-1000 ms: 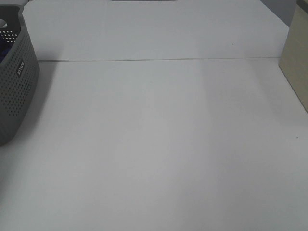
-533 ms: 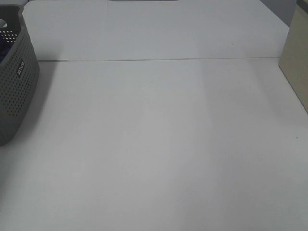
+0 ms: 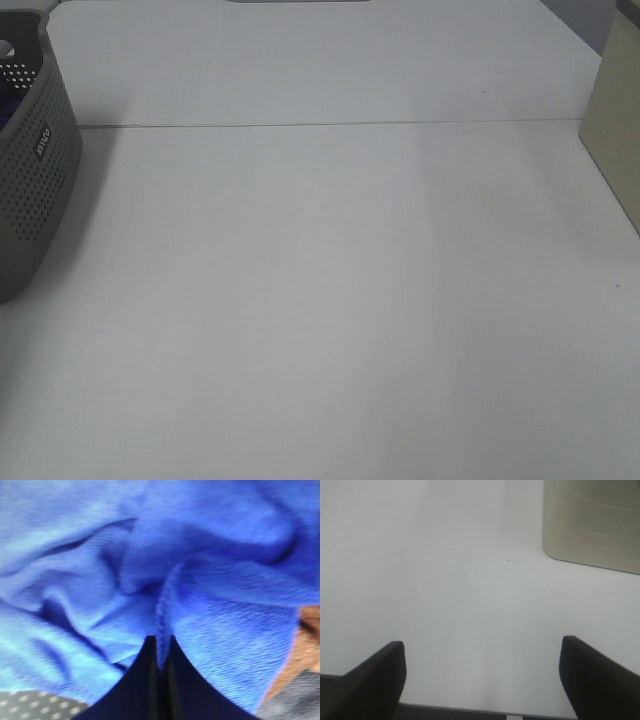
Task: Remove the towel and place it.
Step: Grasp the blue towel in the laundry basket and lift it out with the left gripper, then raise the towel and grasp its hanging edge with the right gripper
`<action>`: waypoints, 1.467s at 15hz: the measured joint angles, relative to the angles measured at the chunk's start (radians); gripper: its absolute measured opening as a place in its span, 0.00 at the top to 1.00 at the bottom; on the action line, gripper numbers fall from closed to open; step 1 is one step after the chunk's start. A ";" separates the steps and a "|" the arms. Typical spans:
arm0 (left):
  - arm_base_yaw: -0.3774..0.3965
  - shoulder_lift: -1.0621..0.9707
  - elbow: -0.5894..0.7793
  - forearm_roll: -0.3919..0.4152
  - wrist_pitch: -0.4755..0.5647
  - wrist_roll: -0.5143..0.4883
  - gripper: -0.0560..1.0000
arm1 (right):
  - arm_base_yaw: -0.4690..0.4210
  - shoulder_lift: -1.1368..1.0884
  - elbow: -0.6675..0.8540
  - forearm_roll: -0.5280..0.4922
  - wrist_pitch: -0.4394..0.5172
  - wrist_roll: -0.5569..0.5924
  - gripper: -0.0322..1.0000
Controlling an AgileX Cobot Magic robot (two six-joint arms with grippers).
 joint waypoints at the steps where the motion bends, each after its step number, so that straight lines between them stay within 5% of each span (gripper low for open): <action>1: -0.010 -0.012 0.000 0.014 -0.002 0.000 0.95 | 0.000 0.000 0.000 0.000 0.000 0.000 0.16; 7: -0.145 -0.286 0.000 0.019 -0.072 -0.008 0.95 | 0.000 0.000 0.000 0.000 0.000 0.000 0.16; 14: -0.286 -0.521 0.000 0.034 -0.283 -0.005 0.95 | 0.000 0.000 0.000 0.000 0.000 0.000 0.16; 19: -0.485 -0.672 0.000 0.045 -0.376 0.011 0.95 | 0.000 0.003 -0.001 0.004 -0.001 -0.002 0.16; 22: -0.603 -0.687 0.000 0.046 -0.374 0.059 0.95 | 0.000 0.100 -0.021 0.119 -0.141 -0.044 0.16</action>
